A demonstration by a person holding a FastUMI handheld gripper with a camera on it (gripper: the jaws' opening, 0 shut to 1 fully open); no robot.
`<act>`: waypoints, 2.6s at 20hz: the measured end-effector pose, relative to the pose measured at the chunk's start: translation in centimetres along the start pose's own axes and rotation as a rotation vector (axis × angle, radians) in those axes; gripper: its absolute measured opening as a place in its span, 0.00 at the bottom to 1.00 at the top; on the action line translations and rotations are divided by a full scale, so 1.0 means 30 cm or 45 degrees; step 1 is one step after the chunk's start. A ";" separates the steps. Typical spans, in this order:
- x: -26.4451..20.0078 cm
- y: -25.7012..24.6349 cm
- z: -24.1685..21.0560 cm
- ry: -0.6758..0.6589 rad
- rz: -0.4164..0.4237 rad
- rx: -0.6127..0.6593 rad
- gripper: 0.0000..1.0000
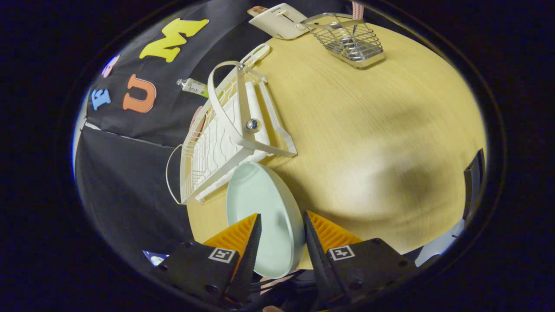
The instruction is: Take the plate from the dish rack, then take the spoon from the basket and place it into the plate.
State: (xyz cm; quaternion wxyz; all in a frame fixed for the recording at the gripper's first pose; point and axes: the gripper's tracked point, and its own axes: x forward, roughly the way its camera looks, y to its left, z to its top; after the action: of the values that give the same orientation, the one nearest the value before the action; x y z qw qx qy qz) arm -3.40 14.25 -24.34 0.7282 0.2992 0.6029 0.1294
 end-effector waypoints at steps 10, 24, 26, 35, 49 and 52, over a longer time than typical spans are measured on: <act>-0.250 -0.062 0.134 -0.506 -0.144 -0.419 0.87; -0.540 -0.330 0.586 -1.261 -0.353 -0.633 0.87; -0.536 -0.335 0.662 -1.272 -0.317 -0.628 0.86; -0.467 -0.333 0.839 -1.249 -0.283 -0.616 0.41; -0.683 -0.004 0.675 -1.329 -0.335 -0.808 0.16; -0.724 0.120 0.532 -1.308 -0.330 -0.897 0.16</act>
State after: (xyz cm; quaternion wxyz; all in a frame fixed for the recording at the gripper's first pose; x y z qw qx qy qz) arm 7.25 0.69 -3.30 0.9890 -0.0097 0.1294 0.0709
